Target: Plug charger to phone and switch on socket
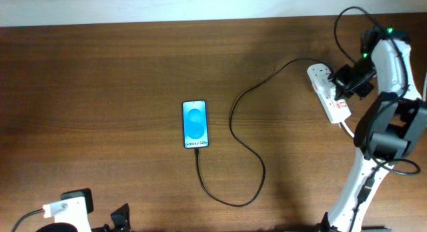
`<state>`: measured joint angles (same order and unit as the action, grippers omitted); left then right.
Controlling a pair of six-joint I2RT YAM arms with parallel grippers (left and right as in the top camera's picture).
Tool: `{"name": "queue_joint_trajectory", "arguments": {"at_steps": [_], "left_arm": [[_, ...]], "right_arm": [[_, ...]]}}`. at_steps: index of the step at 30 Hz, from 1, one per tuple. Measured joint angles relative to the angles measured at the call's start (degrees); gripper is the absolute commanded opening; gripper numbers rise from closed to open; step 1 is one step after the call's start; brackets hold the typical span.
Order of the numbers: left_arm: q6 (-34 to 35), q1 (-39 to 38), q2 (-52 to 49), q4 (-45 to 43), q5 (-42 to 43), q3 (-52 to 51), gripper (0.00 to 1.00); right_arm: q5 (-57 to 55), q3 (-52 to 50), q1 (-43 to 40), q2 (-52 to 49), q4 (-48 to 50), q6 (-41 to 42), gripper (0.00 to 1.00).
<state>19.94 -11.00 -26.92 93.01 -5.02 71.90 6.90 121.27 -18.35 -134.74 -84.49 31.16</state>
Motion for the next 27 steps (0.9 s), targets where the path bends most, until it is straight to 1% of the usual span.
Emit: {"name": "queue_joint_trajectory", "arguments": {"at_steps": [1,2,4,5,6,9,10,11,13,14,15,17,20,21,23,27], "left_arm": [[0.0,0.0,0.0,0.0,0.0,0.0,0.99],[0.0,0.0,0.0,0.0,0.0,0.0,0.99],[0.0,0.0,0.0,0.0,0.0,0.0,0.99],[0.0,0.0,0.0,0.0,0.0,0.0,0.99],[0.0,0.0,0.0,0.0,0.0,0.0,0.99],[0.0,0.0,0.0,0.0,0.0,0.0,0.99],[0.0,0.0,0.0,0.0,0.0,0.0,0.99],[0.0,0.0,0.0,0.1,0.0,0.0,0.99],[0.0,0.0,0.0,0.0,0.0,0.0,0.99],[0.0,0.0,0.0,0.0,0.0,0.0,0.99],[0.0,0.0,0.0,0.0,0.0,0.0,0.99],[0.0,0.0,0.0,0.0,0.0,0.0,0.99],[0.0,0.0,0.0,0.0,0.0,0.0,0.99],[0.0,0.0,0.0,0.0,0.0,0.0,0.99],[0.0,0.0,0.0,0.1,0.0,0.0,0.99],[0.0,0.0,0.0,0.0,0.0,0.0,0.99]], "right_arm": [[-2.0,4.6,-0.5,0.1,-5.2,-0.2,0.04],[-3.1,6.3,-0.8,0.6,-6.1,-0.3,0.04],[-4.8,11.5,-0.9,2.9,-12.2,-1.4,0.04],[-4.9,12.5,-0.9,5.2,-12.6,-2.3,0.04],[-5.0,12.9,-0.9,8.1,-12.6,-2.9,0.04],[-5.0,13.6,-0.8,23.7,-12.5,-6.0,0.04],[-5.0,13.7,-0.7,28.3,-12.5,-7.0,0.07],[-4.9,14.0,-0.7,33.5,-12.5,-7.8,0.16],[-5.0,14.1,-0.7,44.7,-12.5,-9.1,0.63],[-4.9,14.3,-0.7,54.0,-12.5,-9.2,0.98],[-4.9,15.7,-0.7,60.9,-12.4,-9.2,0.98],[-4.9,14.5,-0.7,67.5,-12.5,-9.6,0.98],[-4.9,15.0,-0.7,81.6,-12.5,-9.6,0.98],[-4.9,15.5,-0.7,84.8,-12.5,-9.6,0.98],[-4.9,15.3,-0.7,89.0,-12.5,-9.6,0.98],[-4.9,14.9,-0.7,93.0,-12.5,-9.6,0.98]]}}
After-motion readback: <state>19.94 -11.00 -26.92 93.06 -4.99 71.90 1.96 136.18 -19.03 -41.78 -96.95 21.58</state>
